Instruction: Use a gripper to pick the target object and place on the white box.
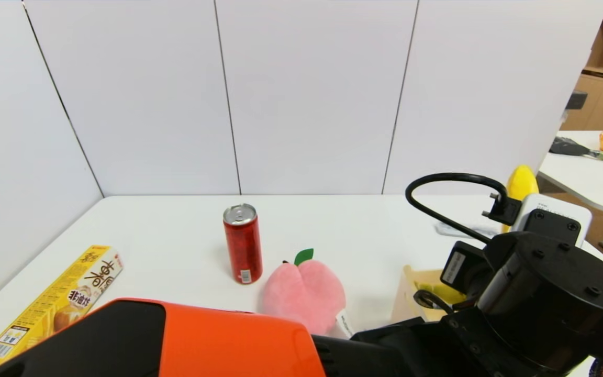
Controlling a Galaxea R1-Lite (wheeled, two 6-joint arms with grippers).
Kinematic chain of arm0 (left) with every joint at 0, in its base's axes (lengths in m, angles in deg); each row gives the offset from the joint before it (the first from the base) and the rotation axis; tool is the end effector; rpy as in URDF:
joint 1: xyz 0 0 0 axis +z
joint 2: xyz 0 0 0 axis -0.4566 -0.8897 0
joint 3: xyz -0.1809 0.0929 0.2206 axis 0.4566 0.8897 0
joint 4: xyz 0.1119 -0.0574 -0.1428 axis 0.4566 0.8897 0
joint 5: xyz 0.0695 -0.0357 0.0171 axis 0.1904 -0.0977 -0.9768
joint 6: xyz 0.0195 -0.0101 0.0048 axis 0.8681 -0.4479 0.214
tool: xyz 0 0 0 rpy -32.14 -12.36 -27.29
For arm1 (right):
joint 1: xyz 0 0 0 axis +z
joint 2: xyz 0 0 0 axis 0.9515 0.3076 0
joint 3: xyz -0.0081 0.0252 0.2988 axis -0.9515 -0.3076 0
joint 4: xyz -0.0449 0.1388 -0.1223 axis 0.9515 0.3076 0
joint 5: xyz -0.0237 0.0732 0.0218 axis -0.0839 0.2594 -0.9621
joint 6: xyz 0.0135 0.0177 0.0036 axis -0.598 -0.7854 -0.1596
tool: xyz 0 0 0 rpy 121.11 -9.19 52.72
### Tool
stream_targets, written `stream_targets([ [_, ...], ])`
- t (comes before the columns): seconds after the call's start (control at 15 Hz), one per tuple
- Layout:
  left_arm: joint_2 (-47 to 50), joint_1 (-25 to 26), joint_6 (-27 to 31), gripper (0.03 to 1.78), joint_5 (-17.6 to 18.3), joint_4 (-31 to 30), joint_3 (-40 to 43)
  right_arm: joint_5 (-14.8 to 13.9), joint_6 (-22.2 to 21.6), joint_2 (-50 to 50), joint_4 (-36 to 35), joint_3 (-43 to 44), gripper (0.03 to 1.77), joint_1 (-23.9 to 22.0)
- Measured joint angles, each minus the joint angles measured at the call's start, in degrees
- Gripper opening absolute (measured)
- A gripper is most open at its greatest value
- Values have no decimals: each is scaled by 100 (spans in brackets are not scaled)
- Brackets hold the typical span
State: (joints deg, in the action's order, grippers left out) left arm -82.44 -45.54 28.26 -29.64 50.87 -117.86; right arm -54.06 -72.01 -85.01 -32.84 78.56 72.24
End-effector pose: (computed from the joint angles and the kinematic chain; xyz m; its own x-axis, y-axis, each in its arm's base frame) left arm 0.1523 -0.4517 0.1817 0.7287 -0.6832 -0.0469 0.6819 0.7302 -0.0415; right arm -0.0229 0.0000 0.0767 0.9999 0.0044 0.0102 -0.0045 1.0000 0.0032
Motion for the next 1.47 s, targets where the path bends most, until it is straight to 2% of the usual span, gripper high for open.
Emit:
stream_targets([
  [0.13, 6, 2, 0, 89, -4, -27, 20, 0, 0, 0, 1, 0, 170, 0],
  [0.4, 13, 0, 0, 122, -11, -24, 29, 6, 0, 0, 0, 0, 170, 0],
  [0.73, 350, 2, 166, 145, 0, 204, 46, 1, 0, 0, 0, 0, 170, 0],
  [1.0, 1134, 46, 634, 155, 38, 1089, 9, -2, 0, 0, 0, 0, 170, 0],
  [1.13, 1618, 278, 912, 159, 88, 1844, 2, 0, 0, 0, 0, 0, 170, 0],
  [1.27, 1954, 711, 1170, 161, 284, 2454, 62, 4, -2, 0, 1, 0, 170, 0],
  [1.47, 2100, 1477, 1457, 164, 862, 2569, 283, 4, 0, 0, -2, 0, 170, 0],
])
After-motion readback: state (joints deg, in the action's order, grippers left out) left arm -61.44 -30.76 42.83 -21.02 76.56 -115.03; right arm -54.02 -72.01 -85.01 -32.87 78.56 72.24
